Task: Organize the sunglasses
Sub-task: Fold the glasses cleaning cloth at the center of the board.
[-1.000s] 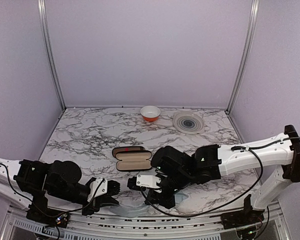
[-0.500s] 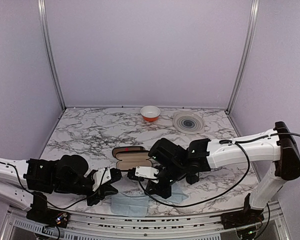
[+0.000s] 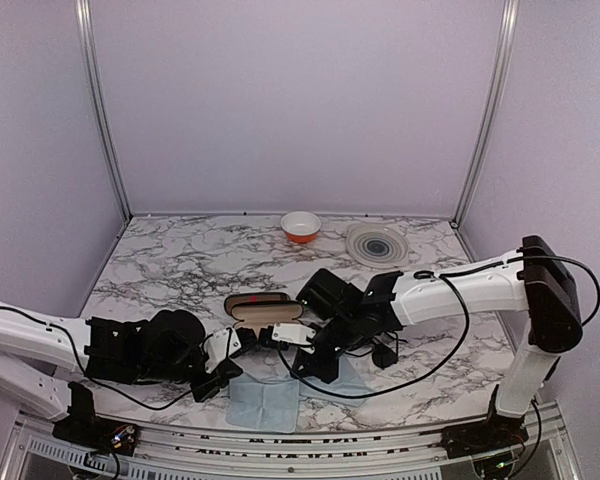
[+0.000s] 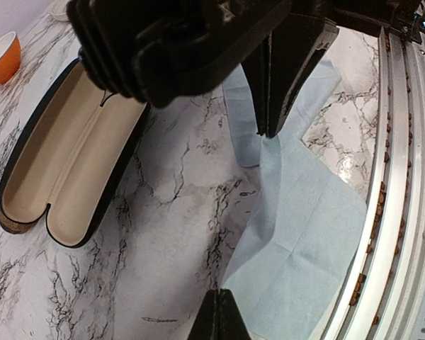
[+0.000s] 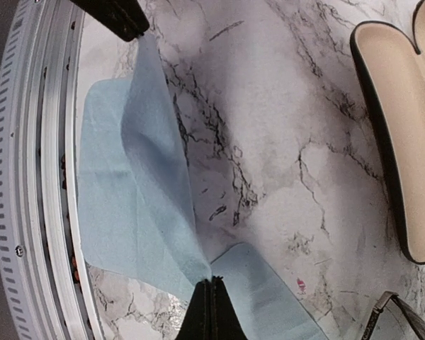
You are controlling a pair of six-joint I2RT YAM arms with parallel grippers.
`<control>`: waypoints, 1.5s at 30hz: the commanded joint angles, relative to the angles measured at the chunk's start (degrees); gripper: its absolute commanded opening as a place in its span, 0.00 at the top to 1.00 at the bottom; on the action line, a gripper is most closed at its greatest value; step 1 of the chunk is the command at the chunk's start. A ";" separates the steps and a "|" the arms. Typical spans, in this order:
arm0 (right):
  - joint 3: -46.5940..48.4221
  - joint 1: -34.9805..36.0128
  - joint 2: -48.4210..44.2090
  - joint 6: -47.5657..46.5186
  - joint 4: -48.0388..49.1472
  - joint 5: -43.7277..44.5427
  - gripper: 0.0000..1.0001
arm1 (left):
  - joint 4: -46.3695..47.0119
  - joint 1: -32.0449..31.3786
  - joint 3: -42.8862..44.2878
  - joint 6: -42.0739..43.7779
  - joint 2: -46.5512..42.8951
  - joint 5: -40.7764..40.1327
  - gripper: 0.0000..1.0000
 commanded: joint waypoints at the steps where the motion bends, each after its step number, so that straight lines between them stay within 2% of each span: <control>1: 2.24 -1.56 2.58 -1.98 2.05 -2.09 1.00 | 4.38 1.51 -0.72 -1.33 3.19 -2.44 1.00; 11: 3.29 -3.55 6.47 -2.18 4.29 -2.27 1.00 | 6.39 5.34 0.11 -1.14 9.09 -3.12 1.00; 19: 3.80 -5.32 8.50 -2.12 6.27 -1.05 0.96 | 7.90 7.25 1.83 -1.45 14.41 -2.46 1.00; 23: 4.45 -6.11 9.51 -2.12 6.52 -0.64 0.92 | 8.12 7.96 2.56 -1.73 16.04 -3.11 1.00; 26: 4.71 -6.44 9.77 -1.95 6.98 1.12 0.84 | 8.25 8.35 2.96 -1.82 16.93 -3.77 1.00; 29: 5.01 -7.17 9.46 -1.24 7.76 3.00 0.81 | 8.09 8.82 4.03 -2.16 18.17 -4.99 1.00; 30: 5.05 -7.25 9.04 -1.09 7.95 3.34 0.81 | 7.51 8.95 4.63 -2.35 18.63 -5.37 0.99; 34: 4.65 -7.22 6.25 -0.96 8.45 3.75 0.79 | 6.10 9.36 6.56 -2.82 19.51 -7.19 0.80; 39: 1.87 -7.24 2.16 -0.32 8.41 4.49 0.78 | 2.49 9.42 7.85 -3.06 18.65 -9.72 0.66; 45: -3.66 -6.70 -4.67 1.08 10.34 4.81 0.73 | 1.40 9.39 4.80 -2.39 10.07 -8.98 0.65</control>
